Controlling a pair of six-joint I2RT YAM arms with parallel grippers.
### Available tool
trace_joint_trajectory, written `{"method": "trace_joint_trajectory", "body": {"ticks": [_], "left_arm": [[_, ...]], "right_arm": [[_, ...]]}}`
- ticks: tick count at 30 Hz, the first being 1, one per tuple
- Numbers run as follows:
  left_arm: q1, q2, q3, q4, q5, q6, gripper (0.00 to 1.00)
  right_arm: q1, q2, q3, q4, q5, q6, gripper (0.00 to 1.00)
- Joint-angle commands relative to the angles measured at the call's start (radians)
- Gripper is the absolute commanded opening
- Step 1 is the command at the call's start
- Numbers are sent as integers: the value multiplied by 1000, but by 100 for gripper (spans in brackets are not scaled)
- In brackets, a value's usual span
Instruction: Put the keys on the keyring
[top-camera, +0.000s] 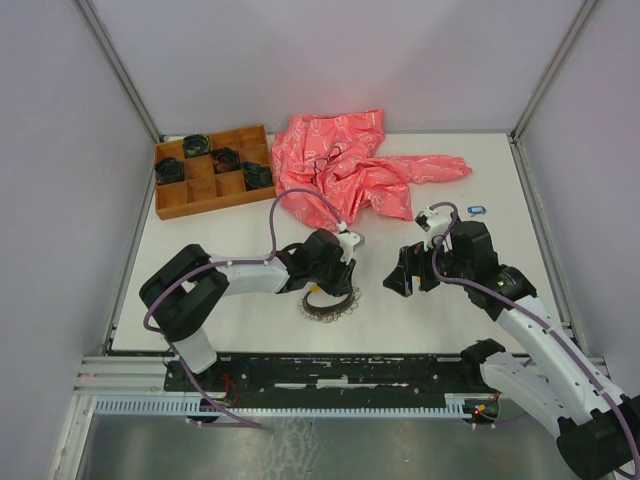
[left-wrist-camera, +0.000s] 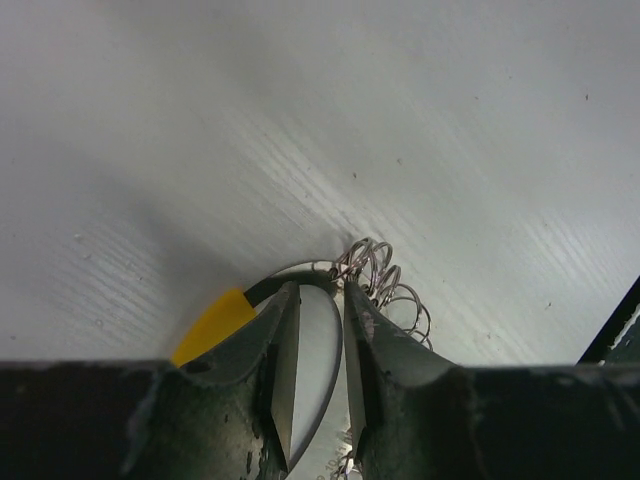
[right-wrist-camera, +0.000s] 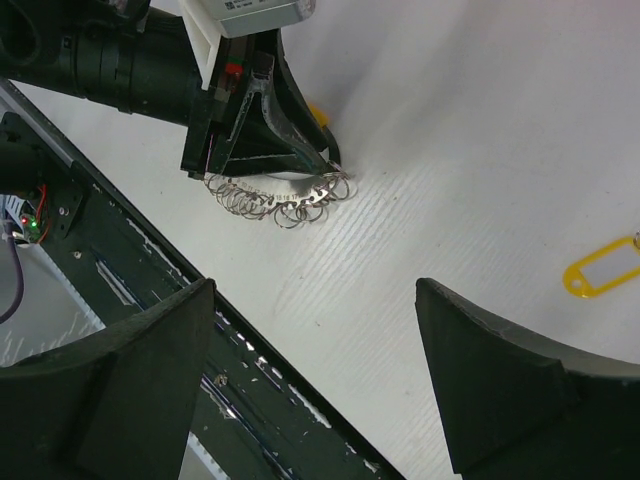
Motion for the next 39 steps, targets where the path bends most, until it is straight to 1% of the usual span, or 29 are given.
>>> {"method": "trace_joint_trajectory", "body": {"ticks": [1,16,18,25,28,31,34,39], "left_arm": [[3,20,50,46,38,92,31],[2,72,51,103,108,160,31],[3,80,52,107,112,165,29],[3,55,46,108,112,184,9],[2,14,43,89,101,191,3],[2,-40,46,42,90,206,3],[4,-93,75,-56,56,232,3],[3,-154,146,-241,0,272,3]], "right_arm": [[5,-13,-7,43,-19,4,89],[5,0,-13,54,-29,1,86],[6,0,-14,57,-29,1,86],[5,6,-23,77,-34,1,84],[5,4,-23,93,-31,7,86],[6,-4,-20,112,-23,14,94],[6,-32,-24,152,-12,45,100],[5,-90,-57,249,-19,75,100]]}}
